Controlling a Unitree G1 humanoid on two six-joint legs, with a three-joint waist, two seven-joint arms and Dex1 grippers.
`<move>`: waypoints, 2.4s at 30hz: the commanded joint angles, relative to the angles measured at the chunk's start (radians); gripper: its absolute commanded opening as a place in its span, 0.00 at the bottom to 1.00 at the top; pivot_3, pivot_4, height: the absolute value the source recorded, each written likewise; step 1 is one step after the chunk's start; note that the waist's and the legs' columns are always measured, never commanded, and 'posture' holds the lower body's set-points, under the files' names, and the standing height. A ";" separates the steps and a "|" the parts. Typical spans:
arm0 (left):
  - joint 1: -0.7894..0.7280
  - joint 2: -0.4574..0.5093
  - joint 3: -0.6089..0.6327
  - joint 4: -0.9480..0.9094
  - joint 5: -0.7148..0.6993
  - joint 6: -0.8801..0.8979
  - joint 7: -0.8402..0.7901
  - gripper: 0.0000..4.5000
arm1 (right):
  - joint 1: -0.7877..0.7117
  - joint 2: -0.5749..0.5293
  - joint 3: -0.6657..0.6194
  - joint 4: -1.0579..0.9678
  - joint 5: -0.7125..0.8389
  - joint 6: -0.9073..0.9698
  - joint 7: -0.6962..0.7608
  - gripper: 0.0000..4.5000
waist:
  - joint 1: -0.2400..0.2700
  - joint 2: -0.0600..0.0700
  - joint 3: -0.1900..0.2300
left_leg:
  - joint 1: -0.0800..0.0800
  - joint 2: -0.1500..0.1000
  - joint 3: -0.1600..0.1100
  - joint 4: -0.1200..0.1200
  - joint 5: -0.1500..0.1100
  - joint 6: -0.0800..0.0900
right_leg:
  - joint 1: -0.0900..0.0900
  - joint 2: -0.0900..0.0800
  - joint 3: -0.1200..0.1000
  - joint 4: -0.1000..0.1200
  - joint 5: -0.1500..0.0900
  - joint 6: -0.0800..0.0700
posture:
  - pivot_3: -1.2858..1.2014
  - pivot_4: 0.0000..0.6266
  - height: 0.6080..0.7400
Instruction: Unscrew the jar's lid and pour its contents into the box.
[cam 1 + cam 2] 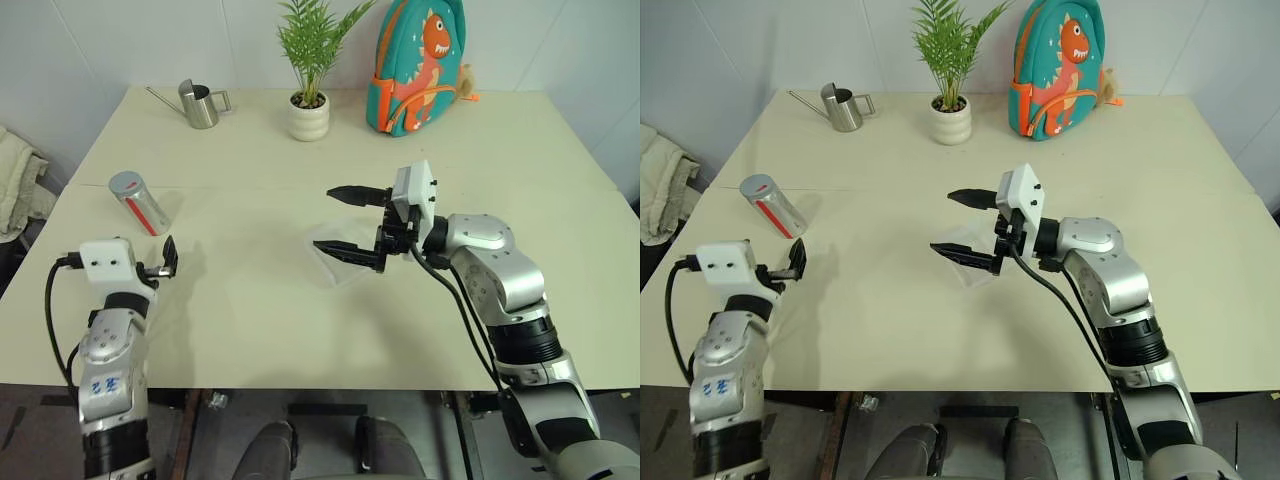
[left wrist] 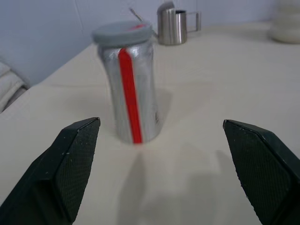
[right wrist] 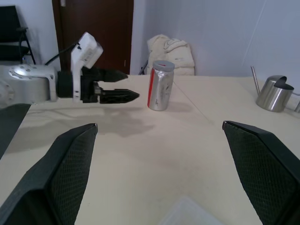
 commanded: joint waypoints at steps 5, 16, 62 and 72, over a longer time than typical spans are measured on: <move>-0.146 0.017 0.028 0.169 0.030 -0.078 0.105 0.99 | 0.007 0.028 -0.008 -0.077 0.000 0.005 -0.056 1.00 | 0.002 0.000 0.000 | 0.000 0.001 0.000 0.000 0.000 -0.001 | 0.000 0.003 0.001 0.000 0.000 -0.001 | 0.52 0.24 1.00; -0.395 0.120 -0.012 0.554 0.047 -0.209 0.098 0.99 | 0.030 0.002 -0.024 -0.100 0.003 0.008 -0.073 1.00 | 0.002 0.000 0.000 | -0.001 0.001 0.000 0.000 0.000 -0.001 | -0.001 0.004 0.001 0.003 0.001 -0.001 | 0.52 0.24 1.00; -0.459 0.294 -0.388 -0.001 -0.419 0.259 -0.880 0.52 | -0.182 0.079 -0.052 -0.267 0.178 0.506 -0.415 1.00 | -0.043 0.000 0.000 | -0.002 0.008 0.001 -0.001 0.001 -0.003 | -0.004 0.006 0.004 0.006 0.000 -0.003 | 0.52 0.24 1.00; -0.462 0.242 -0.407 -0.024 -0.411 0.264 -0.880 0.52 | -0.206 0.111 0.002 -0.216 0.142 0.515 -0.428 1.00 | -0.044 0.000 0.000 | -0.003 0.007 0.001 -0.002 0.001 -0.003 | -0.005 0.006 0.004 0.005 0.000 -0.003 | 0.52 0.24 1.00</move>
